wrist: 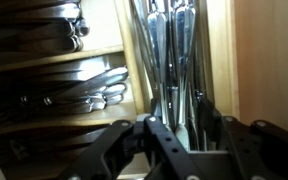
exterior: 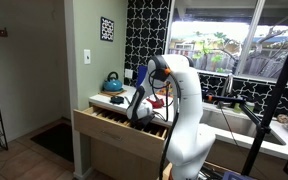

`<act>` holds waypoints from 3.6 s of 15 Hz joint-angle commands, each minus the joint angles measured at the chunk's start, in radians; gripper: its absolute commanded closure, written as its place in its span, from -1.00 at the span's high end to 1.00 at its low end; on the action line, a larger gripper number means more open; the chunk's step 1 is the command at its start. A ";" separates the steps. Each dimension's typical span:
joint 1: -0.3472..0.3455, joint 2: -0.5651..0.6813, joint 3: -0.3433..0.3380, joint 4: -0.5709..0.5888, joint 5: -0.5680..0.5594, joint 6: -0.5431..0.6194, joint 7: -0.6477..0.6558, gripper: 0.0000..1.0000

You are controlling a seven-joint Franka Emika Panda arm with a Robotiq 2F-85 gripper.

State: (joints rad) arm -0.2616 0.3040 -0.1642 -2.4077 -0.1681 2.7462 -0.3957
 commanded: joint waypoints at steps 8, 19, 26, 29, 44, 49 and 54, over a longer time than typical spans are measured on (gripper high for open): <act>0.002 0.028 -0.002 0.005 -0.002 0.001 0.024 -0.13; -0.034 0.043 0.031 0.016 0.088 -0.009 0.002 -0.43; -0.055 0.066 0.047 0.029 0.138 -0.007 -0.009 -0.18; -0.069 0.077 0.059 0.034 0.160 -0.006 -0.018 -0.25; -0.083 0.081 0.077 0.040 0.171 -0.015 -0.049 -0.94; -0.076 -0.020 0.061 0.009 0.148 0.001 -0.051 -0.94; -0.057 -0.129 0.052 -0.025 0.132 0.008 -0.081 -0.94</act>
State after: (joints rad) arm -0.3265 0.2567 -0.1057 -2.4042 -0.0252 2.7434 -0.4604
